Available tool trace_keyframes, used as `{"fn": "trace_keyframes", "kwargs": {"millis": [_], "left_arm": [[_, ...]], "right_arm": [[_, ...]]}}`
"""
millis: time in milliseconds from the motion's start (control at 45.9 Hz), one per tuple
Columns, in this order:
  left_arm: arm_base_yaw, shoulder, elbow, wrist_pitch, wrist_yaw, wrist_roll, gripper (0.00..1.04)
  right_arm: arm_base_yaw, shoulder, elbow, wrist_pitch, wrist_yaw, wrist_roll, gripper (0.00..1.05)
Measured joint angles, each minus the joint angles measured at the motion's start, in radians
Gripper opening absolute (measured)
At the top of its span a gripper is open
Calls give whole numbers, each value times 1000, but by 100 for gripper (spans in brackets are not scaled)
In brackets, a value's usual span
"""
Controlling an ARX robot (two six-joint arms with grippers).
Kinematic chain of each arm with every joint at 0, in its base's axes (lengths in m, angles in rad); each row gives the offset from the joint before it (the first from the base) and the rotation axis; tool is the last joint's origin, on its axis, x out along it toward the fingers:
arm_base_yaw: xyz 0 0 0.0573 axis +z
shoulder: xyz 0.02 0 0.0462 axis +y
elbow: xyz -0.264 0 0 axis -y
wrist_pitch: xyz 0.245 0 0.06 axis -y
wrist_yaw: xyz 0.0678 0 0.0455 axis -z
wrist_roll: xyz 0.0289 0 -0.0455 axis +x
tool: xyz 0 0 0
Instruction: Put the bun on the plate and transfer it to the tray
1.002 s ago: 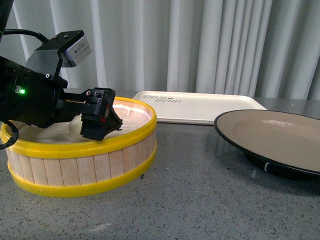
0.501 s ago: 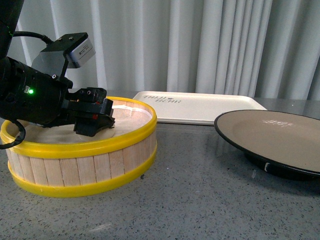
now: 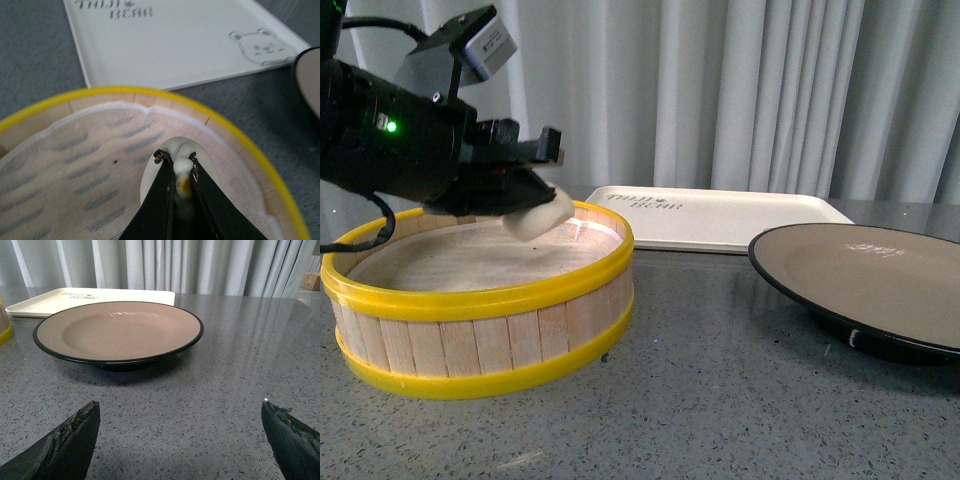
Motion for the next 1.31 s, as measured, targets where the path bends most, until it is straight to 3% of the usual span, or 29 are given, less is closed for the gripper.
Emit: {"fn": "trace_keyframes", "kwargs": {"millis": [152, 327, 436, 632, 915, 1307], "left_arm": [[-50, -21, 8, 68, 96, -4, 5], [-200, -27, 20, 147, 188, 17, 5], [-282, 24, 69, 169, 208, 26, 5], [-348, 183, 180, 181, 243, 52, 5], [-404, 316, 351, 116, 235, 106, 5], [-436, 442, 461, 34, 119, 210, 5]], "right_arm": [[0, 0, 0, 0, 0, 0, 96], [0, 0, 0, 0, 0, 0, 96], [0, 0, 0, 0, 0, 0, 96], [0, 0, 0, 0, 0, 0, 96], [0, 0, 0, 0, 0, 0, 96], [0, 0, 0, 0, 0, 0, 96]]}}
